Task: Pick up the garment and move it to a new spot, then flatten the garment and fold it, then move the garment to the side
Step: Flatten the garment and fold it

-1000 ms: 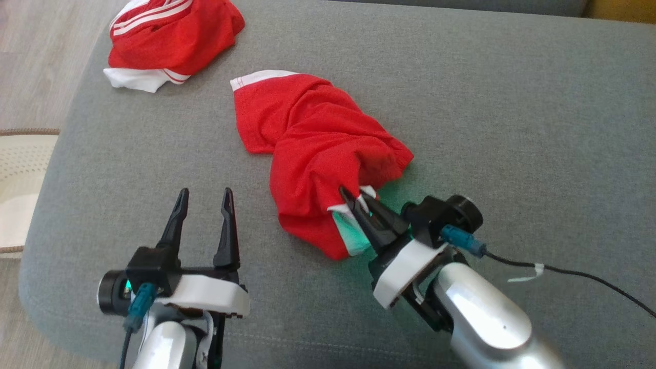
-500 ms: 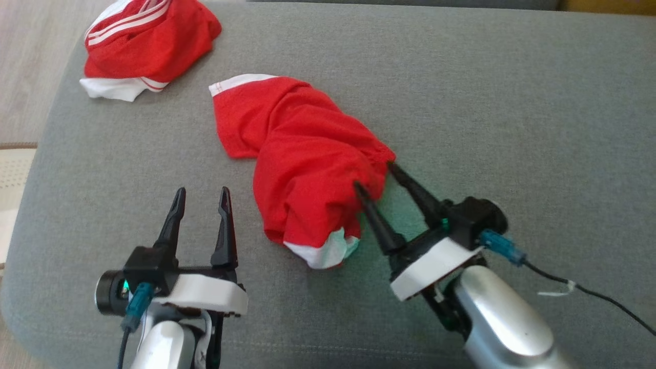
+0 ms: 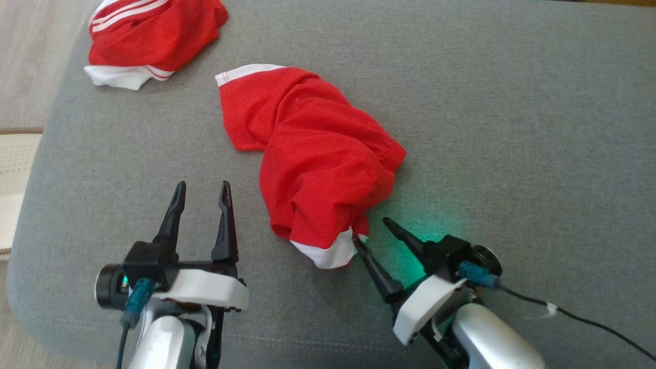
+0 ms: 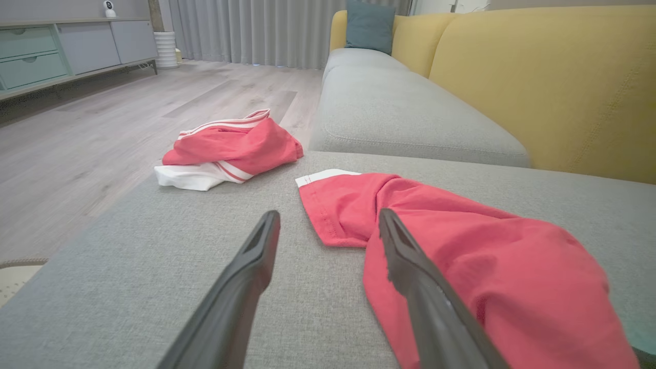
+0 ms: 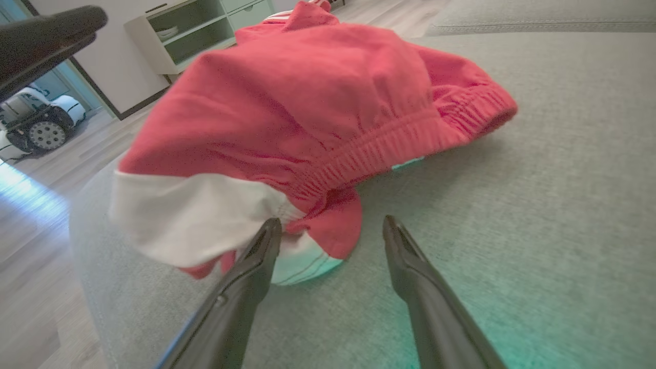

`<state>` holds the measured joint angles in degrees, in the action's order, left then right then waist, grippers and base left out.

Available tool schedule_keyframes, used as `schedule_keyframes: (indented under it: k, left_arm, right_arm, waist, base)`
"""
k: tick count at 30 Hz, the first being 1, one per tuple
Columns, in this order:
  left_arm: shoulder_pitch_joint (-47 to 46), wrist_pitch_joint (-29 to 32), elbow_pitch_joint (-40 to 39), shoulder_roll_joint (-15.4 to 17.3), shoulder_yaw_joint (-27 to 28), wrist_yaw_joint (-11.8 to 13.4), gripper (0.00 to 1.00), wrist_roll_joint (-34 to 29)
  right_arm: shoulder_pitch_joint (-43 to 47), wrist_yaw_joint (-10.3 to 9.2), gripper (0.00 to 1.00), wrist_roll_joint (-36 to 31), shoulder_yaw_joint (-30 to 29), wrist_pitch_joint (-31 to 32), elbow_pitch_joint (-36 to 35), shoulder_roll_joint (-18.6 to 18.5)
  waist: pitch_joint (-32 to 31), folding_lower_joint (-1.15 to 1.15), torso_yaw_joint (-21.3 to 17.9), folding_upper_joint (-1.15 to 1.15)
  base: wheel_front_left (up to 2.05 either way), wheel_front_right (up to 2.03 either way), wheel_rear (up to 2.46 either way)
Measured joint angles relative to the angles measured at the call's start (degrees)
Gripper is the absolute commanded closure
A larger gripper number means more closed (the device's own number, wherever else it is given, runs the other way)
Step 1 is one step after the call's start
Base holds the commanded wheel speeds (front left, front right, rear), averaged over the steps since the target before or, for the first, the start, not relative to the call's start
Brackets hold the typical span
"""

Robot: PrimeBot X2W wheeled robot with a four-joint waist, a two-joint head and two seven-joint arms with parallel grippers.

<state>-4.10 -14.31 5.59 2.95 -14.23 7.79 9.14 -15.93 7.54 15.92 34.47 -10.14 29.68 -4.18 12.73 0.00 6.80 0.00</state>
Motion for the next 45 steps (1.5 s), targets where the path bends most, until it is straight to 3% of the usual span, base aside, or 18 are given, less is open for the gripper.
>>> schedule_keyframes:
  k: [8,11,20,22,23,24,26,27,31,37,45]
  left_arm:
    - [-0.01,0.00,0.03,-0.02,-0.12,-0.01,0.00,0.00]
    - [-0.06,0.00,0.05,-0.03,-0.20,0.00,0.00,0.00]
    - [-0.99,0.00,0.19,-0.07,-0.54,0.03,0.00,0.01]
    - [-0.99,0.00,0.19,-0.08,-0.51,0.04,0.00,0.01]
    - [-0.99,0.00,0.19,-0.08,-0.49,0.08,0.00,0.01]
    - [-0.99,0.00,0.19,-0.08,-0.48,0.09,0.00,0.01]
    - [-0.98,0.00,0.21,-0.08,-0.46,0.09,0.00,0.01]
    - [-0.95,0.00,0.25,-0.08,-0.43,0.09,0.00,0.01]
    - [-0.52,0.00,0.25,-0.08,-0.22,0.09,0.00,0.00]
    - [1.07,0.00,-0.08,-0.08,-0.04,0.03,0.00,-0.67]
    - [1.08,0.00,-0.44,-0.08,-0.20,0.01,0.00,-0.68]
  right_arm:
    - [-5.53,0.00,0.00,5.73,-3.22,-1.99,6.61,0.10]
    - [-7.31,0.00,0.00,11.92,-0.94,-2.04,7.92,0.09]
    - [-13.57,0.00,0.00,18.49,7.83,-3.42,9.12,0.09]
    - [-14.07,0.00,0.12,19.16,8.92,-3.66,9.10,0.09]
    - [-14.19,0.00,0.31,19.29,9.43,-3.67,9.10,0.09]
    - [-14.21,0.00,0.56,19.26,9.75,-3.68,9.12,0.09]
    - [-14.21,0.00,0.89,19.06,9.77,-4.09,9.47,0.07]
    - [-14.20,0.00,1.00,18.75,9.58,-4.09,9.42,0.03]
    - [-14.11,0.00,1.00,17.75,6.75,-4.09,7.68,0.08]
    - [-13.79,0.00,1.00,12.34,-4.33,-4.10,5.68,-0.69]
    - [-13.91,0.00,1.00,4.10,-16.73,-2.57,6.14,-4.61]
  waist:
    - [0.33,0.00,1.90,0.00]
    - [0.58,0.00,2.48,0.00]
    - [0.73,0.00,3.47,0.00]
    - [0.69,0.00,3.44,0.00]
    - [0.64,0.00,3.38,0.00]
    - [0.60,0.00,3.31,0.00]
    - [0.29,0.00,3.15,0.00]
    - [-0.04,0.00,3.04,0.00]
    - [-1.15,0.00,2.50,0.00]
    - [-2.21,0.00,0.14,0.00]
    - [-1.68,0.00,-3.06,0.00]
  base:
    - [0.00,0.00,0.00]
    - [0.00,0.00,0.00]
    - [0.00,0.00,0.00]
    - [0.00,0.00,0.00]
    - [0.00,0.00,0.00]
    - [0.00,0.00,0.00]
    - [0.00,0.00,0.00]
    - [0.00,0.00,0.00]
    - [0.00,0.00,0.00]
    - [0.00,0.00,0.00]
    - [0.00,0.00,0.00]
